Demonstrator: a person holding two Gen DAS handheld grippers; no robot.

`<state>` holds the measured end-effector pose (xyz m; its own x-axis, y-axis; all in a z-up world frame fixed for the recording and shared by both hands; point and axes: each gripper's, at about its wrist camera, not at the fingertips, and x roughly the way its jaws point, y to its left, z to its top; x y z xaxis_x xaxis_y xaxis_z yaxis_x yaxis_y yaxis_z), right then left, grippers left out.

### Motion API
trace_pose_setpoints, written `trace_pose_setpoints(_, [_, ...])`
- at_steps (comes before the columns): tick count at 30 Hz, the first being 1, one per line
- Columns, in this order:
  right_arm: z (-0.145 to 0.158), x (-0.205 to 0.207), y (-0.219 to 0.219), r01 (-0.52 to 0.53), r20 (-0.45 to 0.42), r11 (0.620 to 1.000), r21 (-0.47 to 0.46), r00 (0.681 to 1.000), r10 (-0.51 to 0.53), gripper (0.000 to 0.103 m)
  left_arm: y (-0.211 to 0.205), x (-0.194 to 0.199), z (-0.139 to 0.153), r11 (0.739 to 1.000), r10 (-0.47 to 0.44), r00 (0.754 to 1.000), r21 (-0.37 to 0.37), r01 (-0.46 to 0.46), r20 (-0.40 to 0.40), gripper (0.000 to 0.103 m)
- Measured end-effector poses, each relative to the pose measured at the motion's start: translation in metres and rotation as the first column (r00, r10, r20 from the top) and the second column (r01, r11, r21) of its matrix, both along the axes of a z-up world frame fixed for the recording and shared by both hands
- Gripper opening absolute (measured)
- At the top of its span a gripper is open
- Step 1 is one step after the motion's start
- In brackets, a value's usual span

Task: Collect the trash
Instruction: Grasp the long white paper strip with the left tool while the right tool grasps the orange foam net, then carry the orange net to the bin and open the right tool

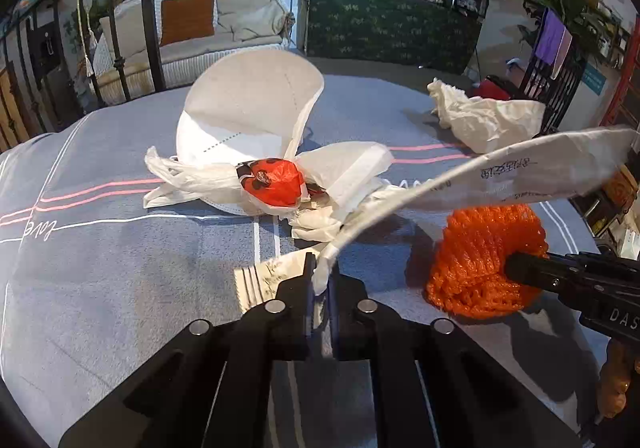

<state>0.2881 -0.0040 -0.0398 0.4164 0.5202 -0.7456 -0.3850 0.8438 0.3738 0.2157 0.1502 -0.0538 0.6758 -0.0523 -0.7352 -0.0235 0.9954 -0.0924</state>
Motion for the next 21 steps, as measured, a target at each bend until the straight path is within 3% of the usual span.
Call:
trace_pose_setpoints(13, [0.032, -0.076, -0.069, 0.127, 0.146, 0.992, -0.009, 0.981, -0.125, 0.013, -0.020, -0.069, 0.038, 0.998, 0.005, 0.989, -0.068, 0.005, 0.151, 0.004])
trace_pose_setpoints(21, [0.032, -0.132, -0.161, 0.295, 0.168, 0.955, -0.017, 0.943, -0.288, 0.013, -0.058, -0.087, 0.054, 0.988, -0.054, 0.980, -0.133, 0.080, 0.193, 0.004])
